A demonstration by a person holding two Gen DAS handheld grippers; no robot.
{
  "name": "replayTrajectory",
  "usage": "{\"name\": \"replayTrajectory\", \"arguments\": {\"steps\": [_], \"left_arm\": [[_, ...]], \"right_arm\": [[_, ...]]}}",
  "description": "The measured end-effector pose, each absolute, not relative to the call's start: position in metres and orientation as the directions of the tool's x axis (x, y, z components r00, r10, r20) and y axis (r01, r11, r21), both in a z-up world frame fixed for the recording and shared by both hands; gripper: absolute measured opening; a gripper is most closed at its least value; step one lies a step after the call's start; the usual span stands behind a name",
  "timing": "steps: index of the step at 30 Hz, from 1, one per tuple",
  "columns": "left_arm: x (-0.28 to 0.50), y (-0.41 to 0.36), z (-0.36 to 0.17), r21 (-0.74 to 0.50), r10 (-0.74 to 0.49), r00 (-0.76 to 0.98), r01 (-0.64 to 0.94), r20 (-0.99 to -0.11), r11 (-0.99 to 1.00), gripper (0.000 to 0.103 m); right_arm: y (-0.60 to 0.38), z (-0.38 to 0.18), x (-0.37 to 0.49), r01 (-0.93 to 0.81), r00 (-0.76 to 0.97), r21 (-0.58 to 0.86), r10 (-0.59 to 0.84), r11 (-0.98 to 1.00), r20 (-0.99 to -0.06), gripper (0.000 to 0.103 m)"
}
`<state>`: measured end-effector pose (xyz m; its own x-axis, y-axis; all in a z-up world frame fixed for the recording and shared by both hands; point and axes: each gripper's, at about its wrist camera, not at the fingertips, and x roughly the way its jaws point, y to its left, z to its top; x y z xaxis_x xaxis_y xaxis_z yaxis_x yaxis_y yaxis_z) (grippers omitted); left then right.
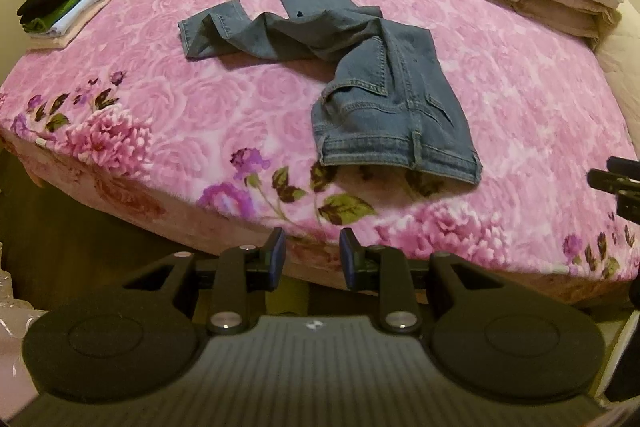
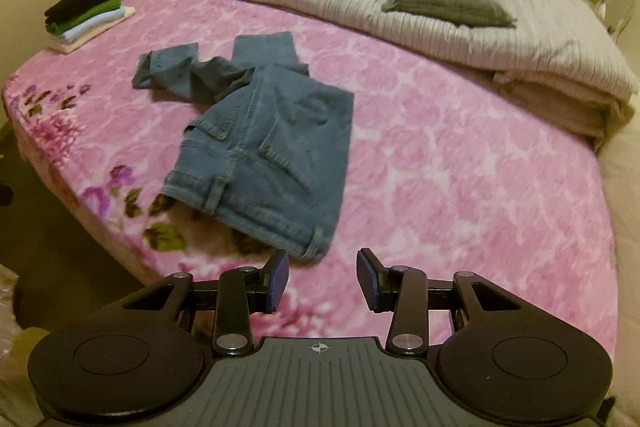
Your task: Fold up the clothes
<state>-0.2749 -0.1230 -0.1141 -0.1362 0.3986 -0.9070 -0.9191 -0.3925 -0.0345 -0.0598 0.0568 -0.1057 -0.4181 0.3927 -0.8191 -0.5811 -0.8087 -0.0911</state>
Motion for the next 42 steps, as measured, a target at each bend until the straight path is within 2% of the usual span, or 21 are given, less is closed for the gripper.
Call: {"name": "replayTrajectory", "arguments": {"steps": [8,17,24,30,35,42], "left_arm": [[-0.318,-0.077,-0.134,-0.070,0.392,-0.066,-0.944,-0.918,-0.321,0.024],[-0.390,-0.026,-0.157,-0.116,0.353,0.050,-0.978,-0.934,-0.170,0.024],[-0.448,0.002,-0.180,-0.152,0.305,0.123,-0.986,-0.944,-0.073,0.024],[-0.478,0.015,-0.204,-0.186,0.273,0.167,-0.981,-0.948,-0.048,0.024],[-0.489,0.016,-0.221,-0.208,0.248,0.192,-0.977,-0.950,-0.038,0.024],[-0.496,0.016,-0.236,-0.190,0.221,0.172,-0.980,-0.960,-0.064,0.024]], "right_arm": [[0.070,-0.139,-0.099,-0.577,-0.357,-0.109,0.370,-0.810,-0.858,0.042],[0.048,-0.169,-0.206,-0.521,-0.286,-0.155,0.343,-0.839,-0.895,0.045],[0.012,-0.198,-0.284,-0.431,-0.260,-0.210,0.343,-0.878,-0.902,0.055],[-0.018,-0.233,-0.321,-0.305,-0.208,-0.324,0.394,-0.896,-0.895,0.062],[-0.042,-0.273,-0.326,-0.152,-0.151,-0.490,0.510,-0.858,-0.847,0.065],[-0.056,-0.331,-0.316,0.066,-0.132,-0.711,0.700,-0.700,-0.702,0.072]]}}
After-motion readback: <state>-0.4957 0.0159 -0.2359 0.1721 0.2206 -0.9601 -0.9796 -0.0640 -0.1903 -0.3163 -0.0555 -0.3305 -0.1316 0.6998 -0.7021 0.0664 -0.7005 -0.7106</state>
